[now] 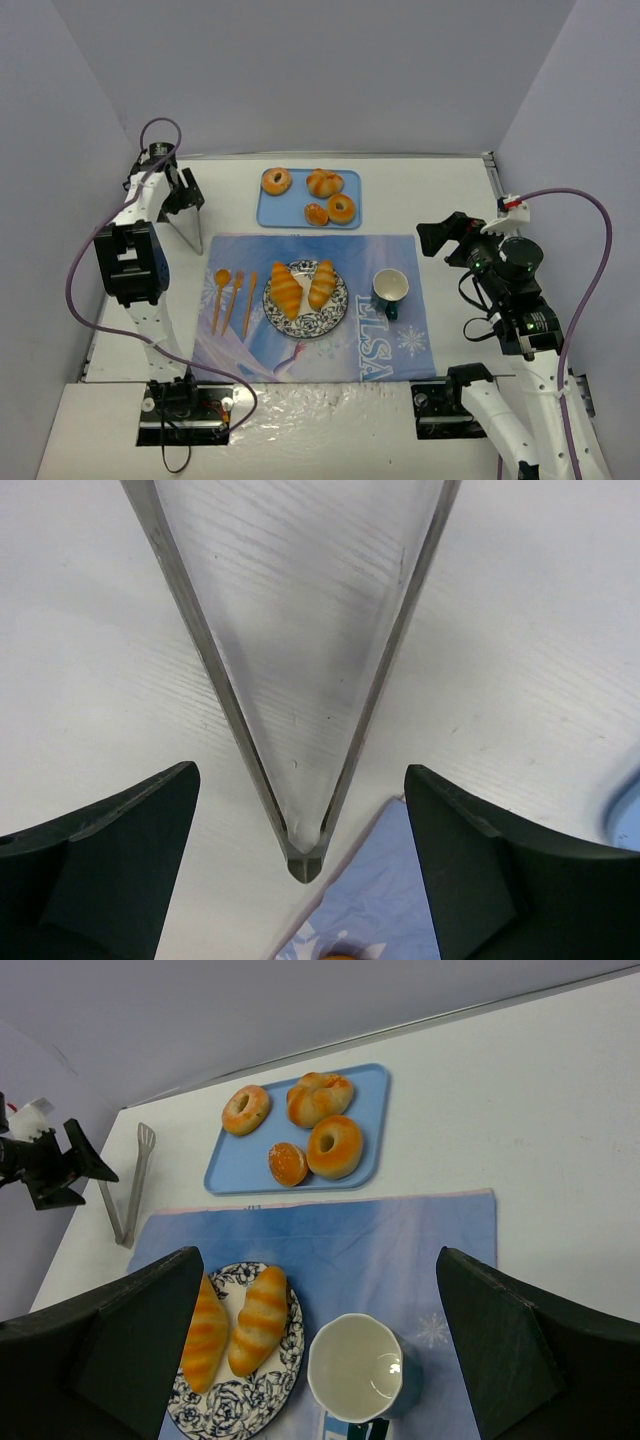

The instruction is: Place the bread

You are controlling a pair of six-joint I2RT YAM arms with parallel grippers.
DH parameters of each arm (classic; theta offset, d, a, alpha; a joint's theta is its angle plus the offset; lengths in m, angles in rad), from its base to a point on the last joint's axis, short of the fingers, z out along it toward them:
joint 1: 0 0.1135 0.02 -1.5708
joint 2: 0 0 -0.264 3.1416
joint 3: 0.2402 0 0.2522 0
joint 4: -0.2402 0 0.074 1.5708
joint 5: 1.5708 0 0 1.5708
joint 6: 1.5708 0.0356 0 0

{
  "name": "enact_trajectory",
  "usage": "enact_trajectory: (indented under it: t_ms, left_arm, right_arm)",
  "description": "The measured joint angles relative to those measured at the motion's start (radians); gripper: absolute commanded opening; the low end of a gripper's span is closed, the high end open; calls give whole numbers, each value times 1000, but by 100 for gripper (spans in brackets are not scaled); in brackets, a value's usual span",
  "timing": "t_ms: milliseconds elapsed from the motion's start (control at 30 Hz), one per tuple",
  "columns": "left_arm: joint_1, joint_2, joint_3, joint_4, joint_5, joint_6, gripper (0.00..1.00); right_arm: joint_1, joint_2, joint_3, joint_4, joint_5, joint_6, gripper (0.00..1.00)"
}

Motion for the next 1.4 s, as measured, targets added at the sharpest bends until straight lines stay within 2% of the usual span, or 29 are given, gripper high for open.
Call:
enact_trajectory:
  t_ms: [367, 500, 733, 833, 1167, 1400]
  left_arm:
    - [-52, -295, -25, -20, -12, 5, 80]
    - [-170, -412, -26, -44, -28, 29, 80]
    - [-494, -621, -130, -51, -21, 91, 81]
    - [-551, -685, -180, -55, -7, 110, 81]
    - [-680, -737, -322, -28, 40, 158, 81]
    - [-690, -781, -357, -14, 60, 165, 81]
  right_arm:
    - [0, -1, 2, -1, 0, 0, 100]
    - [0, -3, 5, -1, 0, 1, 100]
    - [0, -9, 33, -17, 1, 1, 100]
    - [0, -14, 54, -33, 2, 0, 100]
    - [0, -18, 132, -91, 29, -7, 100]
    - [0, -17, 151, -142, 55, -12, 100]
